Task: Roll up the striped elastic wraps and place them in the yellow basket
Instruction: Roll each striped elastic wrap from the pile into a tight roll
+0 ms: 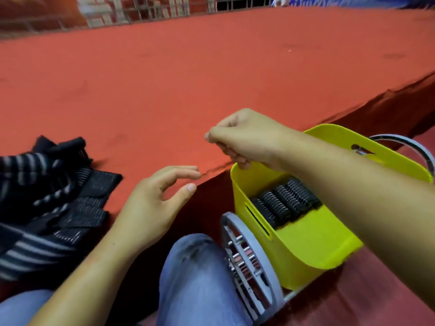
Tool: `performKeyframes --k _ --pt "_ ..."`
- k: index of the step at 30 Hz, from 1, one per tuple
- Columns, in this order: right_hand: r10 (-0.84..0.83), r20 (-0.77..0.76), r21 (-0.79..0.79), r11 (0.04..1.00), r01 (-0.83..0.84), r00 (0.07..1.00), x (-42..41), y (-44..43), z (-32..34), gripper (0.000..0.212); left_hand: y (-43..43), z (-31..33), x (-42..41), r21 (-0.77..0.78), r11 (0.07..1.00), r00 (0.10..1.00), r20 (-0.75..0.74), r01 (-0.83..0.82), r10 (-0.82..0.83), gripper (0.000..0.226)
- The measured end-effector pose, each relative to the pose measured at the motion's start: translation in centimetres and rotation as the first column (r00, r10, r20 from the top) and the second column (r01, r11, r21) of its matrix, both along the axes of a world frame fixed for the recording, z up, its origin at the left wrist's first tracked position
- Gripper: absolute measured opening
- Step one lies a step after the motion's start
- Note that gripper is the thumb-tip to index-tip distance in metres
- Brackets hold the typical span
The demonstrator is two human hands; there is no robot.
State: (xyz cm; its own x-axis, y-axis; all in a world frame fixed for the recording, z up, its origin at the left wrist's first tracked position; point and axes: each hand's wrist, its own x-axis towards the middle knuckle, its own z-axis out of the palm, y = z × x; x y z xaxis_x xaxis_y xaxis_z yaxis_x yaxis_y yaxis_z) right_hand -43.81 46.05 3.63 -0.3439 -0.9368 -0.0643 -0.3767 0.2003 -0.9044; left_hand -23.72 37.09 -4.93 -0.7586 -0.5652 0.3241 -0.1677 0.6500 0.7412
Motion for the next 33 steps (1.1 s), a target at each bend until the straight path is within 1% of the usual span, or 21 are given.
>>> performKeyframes --k 2,5,7,9,10,14,17,19,21,22,23,24,26,27,28,30,31,32,33 --pt "0.029 0.050 -0.037 0.999 -0.027 0.998 2.4 -1.2 -0.2 0.039 -1.0 -0.2 2.7 -0.022 0.997 0.997 0.033 -0.068 0.069 0.020" --pt "0.086 0.093 -0.068 0.994 -0.080 0.992 5.6 -2.7 -1.2 0.033 -2.0 -1.4 6.5 -0.035 0.987 0.986 0.051 -0.156 0.158 0.019" --pt "0.133 0.092 -0.062 0.990 -0.127 0.987 8.2 -4.0 -2.1 0.038 -2.9 -2.3 9.5 -0.044 0.976 0.975 0.057 -0.214 0.217 0.019" --pt "0.164 0.090 -0.050 0.986 -0.160 0.982 11.3 -5.7 -3.0 0.046 -3.9 -3.2 13.2 -0.017 0.960 0.957 0.066 -0.281 0.281 0.019" --pt "0.146 0.100 -0.045 0.989 -0.142 0.984 11.5 -5.5 -3.6 0.048 -3.9 -3.8 13.4 -0.002 0.957 0.954 0.078 -0.291 0.290 0.019" --pt "0.200 0.067 -0.036 0.980 -0.198 0.977 16.6 -8.3 -5.2 0.048 -5.4 -5.2 19.2 0.039 0.914 0.914 0.058 -0.404 0.402 0.023" --pt "0.230 0.076 -0.050 0.973 -0.226 0.970 19.6 -10.6 -5.9 0.039 -6.5 -5.5 22.6 0.073 0.876 0.879 0.035 -0.476 0.475 0.026" --pt "0.213 -0.002 -0.033 0.977 -0.213 0.977 20.6 -12.5 -6.9 0.031 -7.2 -5.7 24.4 0.089 0.857 0.861 0.026 -0.507 0.507 0.025" --pt "0.123 -0.091 -0.050 0.990 -0.128 0.988 20.6 -14.7 -8.9 0.014 -7.5 -6.0 25.8 0.114 0.846 0.853 0.019 -0.521 0.522 0.024" --pt "0.058 -0.125 -0.051 0.997 -0.065 0.990 20.2 -15.6 -9.9 0.012 -7.5 -6.3 26.2 0.132 0.844 0.853 0.021 -0.520 0.522 0.024" --pt "0.004 -0.174 -0.037 0.999 -0.011 0.985 19.7 -16.3 -11.0 0.024 -7.4 -6.8 26.6 0.145 0.841 0.852 0.018 -0.521 0.524 0.024" --pt "-0.006 -0.251 0.001 1.000 0.006 0.968 19.4 -17.0 -11.9 0.040 -7.3 -7.5 27.1 0.156 0.833 0.844 0.012 -0.531 0.536 0.025" --pt "0.067 -0.367 0.104 0.994 -0.031 0.928 19.2 -17.7 -12.8 0.077 -7.1 -9.0 27.7 0.197 0.815 0.832 0.007 -0.545 0.555 0.028" --pt "0.114 -0.392 0.146 0.987 -0.060 0.913 19.5 -18.2 -13.2 0.089 -7.2 -9.7 28.1 0.216 0.805 0.825 0.000 -0.552 0.566 0.029" --pt "0.137 -0.404 0.172 0.982 -0.073 0.904 19.5 -18.2 -13.2 0.096 -6.9 -10.0 28.0 0.220 0.802 0.821 -0.011 -0.555 0.571 0.031" --pt "0.157 -0.446 0.197 0.978 -0.075 0.881 19.7 -18.8 -13.4 0.099 -6.7 -10.1 27.8 0.242 0.787 0.805 -0.035 -0.568 0.592 0.031" --pt "0.162 -0.471 0.215 0.974 -0.066 0.867 19.9 -19.2 -13.4 0.096 -6.7 -9.8 27.7 0.253 0.782 0.800 -0.045 -0.570 0.598 0.030" --pt "0.169 -0.491 0.240 0.969 -0.053 0.855 20.0 -19.5 -13.5 0.090 -6.7 -9.7 27.5 0.267 0.779 0.800 -0.046 -0.568 0.599 0.029" --pt "0.172 -0.510 0.249 0.967 -0.046 0.843 20.2 -19.8 -13.6 0.079 -6.7 -9.5 27.2 0.275 0.782 0.804 -0.047 -0.560 0.593 0.029"
